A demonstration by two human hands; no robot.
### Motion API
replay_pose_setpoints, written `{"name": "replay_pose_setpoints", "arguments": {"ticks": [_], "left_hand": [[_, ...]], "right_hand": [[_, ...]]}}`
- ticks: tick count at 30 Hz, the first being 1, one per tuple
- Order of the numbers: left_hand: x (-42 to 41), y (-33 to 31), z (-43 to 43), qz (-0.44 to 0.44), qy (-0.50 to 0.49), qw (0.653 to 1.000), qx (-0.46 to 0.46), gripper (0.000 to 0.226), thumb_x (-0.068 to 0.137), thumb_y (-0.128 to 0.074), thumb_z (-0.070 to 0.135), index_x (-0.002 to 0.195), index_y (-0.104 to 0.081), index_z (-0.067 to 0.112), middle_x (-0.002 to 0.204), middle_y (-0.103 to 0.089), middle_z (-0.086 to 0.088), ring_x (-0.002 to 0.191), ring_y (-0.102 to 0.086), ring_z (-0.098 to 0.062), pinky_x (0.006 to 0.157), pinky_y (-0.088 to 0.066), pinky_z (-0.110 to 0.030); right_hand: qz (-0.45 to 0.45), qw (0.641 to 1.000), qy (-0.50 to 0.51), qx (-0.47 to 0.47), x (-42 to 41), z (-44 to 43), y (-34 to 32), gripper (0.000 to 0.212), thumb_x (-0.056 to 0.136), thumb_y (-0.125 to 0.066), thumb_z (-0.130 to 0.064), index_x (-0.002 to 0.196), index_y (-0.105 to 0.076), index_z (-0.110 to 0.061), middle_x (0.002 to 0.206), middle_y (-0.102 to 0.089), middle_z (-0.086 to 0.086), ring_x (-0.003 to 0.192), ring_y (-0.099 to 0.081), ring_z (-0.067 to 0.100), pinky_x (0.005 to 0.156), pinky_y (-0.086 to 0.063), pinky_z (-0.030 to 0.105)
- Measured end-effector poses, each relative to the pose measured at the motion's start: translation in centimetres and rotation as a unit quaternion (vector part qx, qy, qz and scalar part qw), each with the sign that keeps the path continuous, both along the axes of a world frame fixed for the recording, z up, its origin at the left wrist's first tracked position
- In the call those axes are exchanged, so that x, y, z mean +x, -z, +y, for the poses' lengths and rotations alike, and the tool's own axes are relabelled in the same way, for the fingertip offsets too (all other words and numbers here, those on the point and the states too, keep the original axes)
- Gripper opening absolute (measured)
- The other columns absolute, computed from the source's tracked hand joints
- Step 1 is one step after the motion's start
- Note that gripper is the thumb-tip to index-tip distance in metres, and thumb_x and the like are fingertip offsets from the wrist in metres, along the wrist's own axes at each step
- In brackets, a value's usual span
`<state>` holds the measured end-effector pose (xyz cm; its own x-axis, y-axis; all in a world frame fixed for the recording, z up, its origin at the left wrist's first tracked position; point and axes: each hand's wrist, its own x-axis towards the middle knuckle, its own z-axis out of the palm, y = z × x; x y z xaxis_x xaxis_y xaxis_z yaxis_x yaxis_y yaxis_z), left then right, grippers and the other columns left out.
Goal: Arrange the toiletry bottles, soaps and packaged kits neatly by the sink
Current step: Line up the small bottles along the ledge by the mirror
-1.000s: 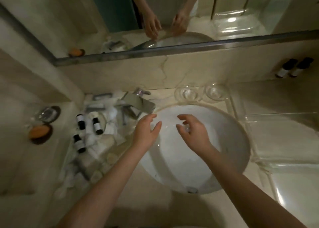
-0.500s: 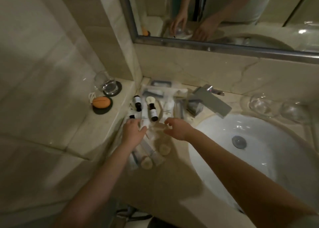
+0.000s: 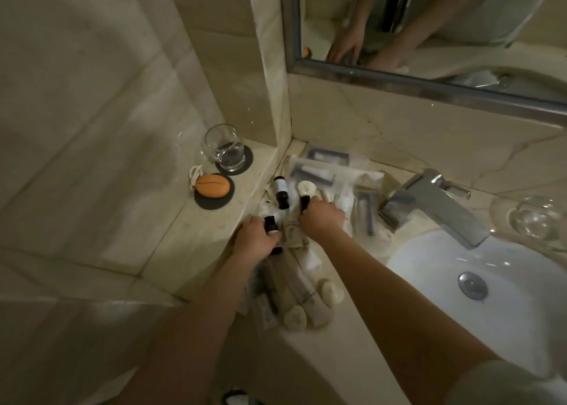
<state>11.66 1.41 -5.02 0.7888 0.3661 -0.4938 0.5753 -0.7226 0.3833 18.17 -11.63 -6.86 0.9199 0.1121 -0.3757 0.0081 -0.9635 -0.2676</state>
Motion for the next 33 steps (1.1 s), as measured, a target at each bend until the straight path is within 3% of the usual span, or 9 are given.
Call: {"name": "replay_pose_setpoints", "arguments": {"ticks": [5, 8, 10, 12, 16, 19, 24, 29, 33], "left_hand": [[0.4, 0.4, -0.1, 0.004, -0.022, 1.000, -0.009, 0.042, 0.078, -0.065, 0.037, 0.109, -0.057, 0.009, 0.105, -0.062, -0.009, 0.096, -0.060, -0.026, 0.071, -0.044, -0.031], [0.4, 0.3, -0.3, -0.006, -0.029, 0.999, -0.015, 0.033, 0.081, -0.064, 0.035, 0.099, -0.059, 0.007, 0.089, -0.060, -0.008, 0.081, -0.057, -0.022, 0.058, -0.036, -0.027], [0.4, 0.2, -0.4, -0.015, -0.037, 0.999, -0.020, 0.028, 0.082, -0.063, 0.035, 0.086, -0.060, 0.007, 0.079, -0.059, -0.010, 0.071, -0.054, -0.021, 0.049, -0.030, -0.026], [0.2, -0.1, -0.4, -0.024, -0.053, 0.998, -0.028, 0.029, 0.083, -0.063, 0.036, 0.080, -0.060, 0.008, 0.069, -0.056, -0.007, 0.067, -0.055, -0.021, 0.046, -0.028, -0.025], [-0.6, -0.7, -0.5, -0.049, -0.071, 0.995, -0.046, 0.030, 0.084, -0.061, 0.036, 0.093, -0.064, 0.008, 0.082, -0.062, -0.006, 0.077, -0.057, -0.022, 0.058, -0.037, -0.026], [-1.2, -1.7, -1.4, -0.084, -0.067, 0.993, -0.054, 0.033, 0.082, -0.062, 0.038, 0.101, -0.062, 0.012, 0.098, -0.065, -0.006, 0.092, -0.060, -0.025, 0.075, -0.047, -0.032], [-2.7, -5.5, -6.0, -0.187, -0.051, 0.974, -0.118, 0.026, 0.081, -0.068, 0.024, 0.097, -0.060, 0.007, 0.087, -0.059, 0.000, 0.081, -0.055, -0.015, 0.071, -0.039, -0.026], [-4.3, -8.4, -12.6, -0.224, -0.007, 0.954, -0.198, 0.019, 0.078, -0.071, 0.022, 0.089, -0.058, 0.014, 0.081, -0.062, 0.007, 0.076, -0.059, -0.011, 0.065, -0.045, -0.022], [-4.9, -9.2, -19.4, -0.196, 0.041, 0.936, -0.290, 0.017, 0.076, -0.073, 0.019, 0.080, -0.056, 0.024, 0.087, -0.068, -0.001, 0.083, -0.065, -0.019, 0.082, -0.055, -0.040]], "right_hand": [[0.055, 0.998, 0.004, 0.042, 1.4, -0.6, -0.2, 0.035, 0.088, -0.046, -0.026, 0.118, -0.046, -0.009, 0.104, -0.063, 0.010, 0.094, -0.062, 0.028, 0.083, -0.051, 0.038], [0.063, 0.985, 0.044, 0.154, 1.5, -1.6, -0.7, 0.034, 0.087, -0.048, -0.025, 0.118, -0.048, -0.010, 0.102, -0.063, 0.010, 0.088, -0.061, 0.027, 0.077, -0.052, 0.038], [0.073, 0.958, 0.080, 0.265, 1.0, -2.6, -1.1, 0.035, 0.087, -0.054, -0.024, 0.119, -0.049, -0.013, 0.101, -0.062, 0.008, 0.089, -0.063, 0.026, 0.080, -0.054, 0.042], [0.106, 0.905, 0.122, 0.394, 0.0, -3.8, -2.0, 0.036, 0.086, -0.061, -0.020, 0.120, -0.050, -0.014, 0.095, -0.060, 0.005, 0.082, -0.065, 0.024, 0.080, -0.057, 0.044], [0.158, 0.832, 0.138, 0.513, -2.4, -6.5, -4.4, 0.029, 0.089, -0.061, -0.014, 0.116, -0.053, -0.014, 0.098, -0.055, 0.010, 0.082, -0.061, 0.024, 0.069, -0.055, 0.030], [0.179, 0.797, 0.124, 0.563, -4.3, -8.7, -6.0, 0.025, 0.089, -0.061, -0.014, 0.112, -0.055, -0.019, 0.097, -0.060, 0.008, 0.085, -0.061, 0.024, 0.080, -0.052, 0.039], [0.145, 0.784, 0.117, 0.592, -7.7, -13.0, -8.4, 0.024, 0.092, -0.056, -0.012, 0.111, -0.058, -0.027, 0.090, -0.060, 0.004, 0.082, -0.063, 0.017, 0.077, -0.050, 0.033], [0.101, 0.783, 0.147, 0.596, -11.7, -19.0, -9.6, 0.027, 0.094, -0.051, -0.010, 0.115, -0.056, -0.026, 0.091, -0.058, 0.004, 0.080, -0.062, 0.017, 0.073, -0.047, 0.029], [0.057, 0.772, 0.208, 0.598, -14.7, -25.1, -10.3, 0.025, 0.095, -0.048, -0.011, 0.111, -0.057, -0.028, 0.091, -0.058, 0.004, 0.077, -0.058, 0.016, 0.072, -0.046, 0.029]]}}
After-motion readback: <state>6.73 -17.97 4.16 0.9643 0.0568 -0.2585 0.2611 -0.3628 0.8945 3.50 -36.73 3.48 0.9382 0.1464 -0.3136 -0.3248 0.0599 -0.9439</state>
